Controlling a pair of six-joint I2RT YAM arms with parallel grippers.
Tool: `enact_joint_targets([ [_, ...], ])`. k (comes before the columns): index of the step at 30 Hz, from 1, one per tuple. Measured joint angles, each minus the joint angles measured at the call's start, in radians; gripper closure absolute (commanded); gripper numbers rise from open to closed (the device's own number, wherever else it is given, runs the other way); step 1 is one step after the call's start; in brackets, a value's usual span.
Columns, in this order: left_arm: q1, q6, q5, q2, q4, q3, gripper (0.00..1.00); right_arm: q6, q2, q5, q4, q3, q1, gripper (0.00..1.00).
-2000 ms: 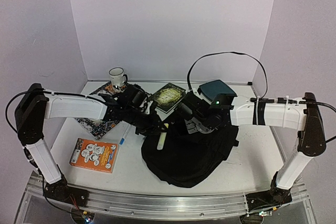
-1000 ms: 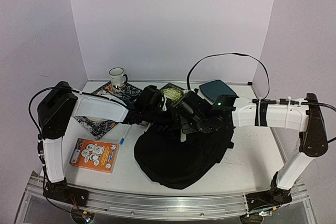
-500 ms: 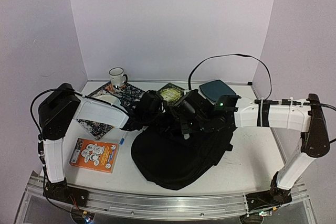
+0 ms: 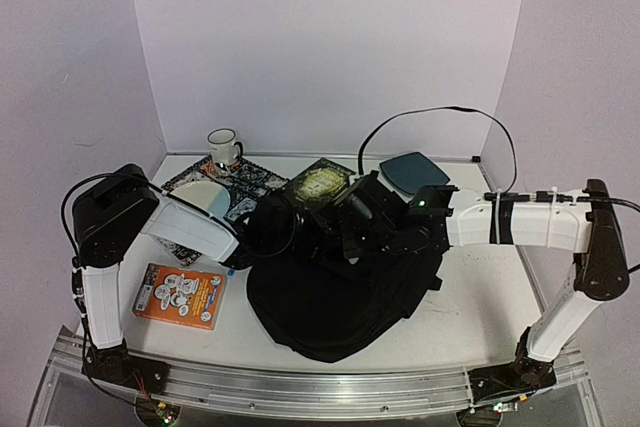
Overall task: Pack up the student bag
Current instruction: Place the glue stick in the lower front pocket of the bag.
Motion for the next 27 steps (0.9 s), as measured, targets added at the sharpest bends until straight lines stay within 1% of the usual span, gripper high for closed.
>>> enact_joint_targets([
  [3,-0.001,-0.012,-0.006,0.000,0.029,-0.009,0.71,0.006,-0.002,-0.002,0.006,-0.009,0.002,1.00],
  [6,-0.006,-0.012,-0.024,0.000,0.041,-0.009,0.67,0.008,-0.003,-0.003,0.010,-0.010,0.003,1.00],
  [10,-0.016,-0.008,-0.047,0.005,0.049,-0.007,0.53,0.008,-0.010,-0.002,0.009,-0.010,0.003,1.00],
  [12,-0.020,-0.002,-0.054,0.009,0.050,-0.007,0.48,0.008,-0.011,-0.002,0.009,-0.010,0.003,1.00],
  [16,-0.022,0.010,-0.063,0.010,0.049,-0.007,0.46,0.008,-0.011,0.002,0.009,-0.010,0.005,1.00],
  [20,-0.022,0.054,-0.071,-0.007,0.049,-0.026,0.45,0.004,-0.013,0.019,0.006,-0.012,0.008,1.00],
  [23,-0.021,0.101,-0.084,-0.053,0.048,-0.065,0.41,-0.001,-0.013,0.037,-0.006,-0.013,0.014,1.00],
  [27,-0.020,0.179,-0.104,-0.160,0.049,-0.141,0.35,-0.006,-0.014,0.052,-0.031,-0.020,0.020,1.00],
])
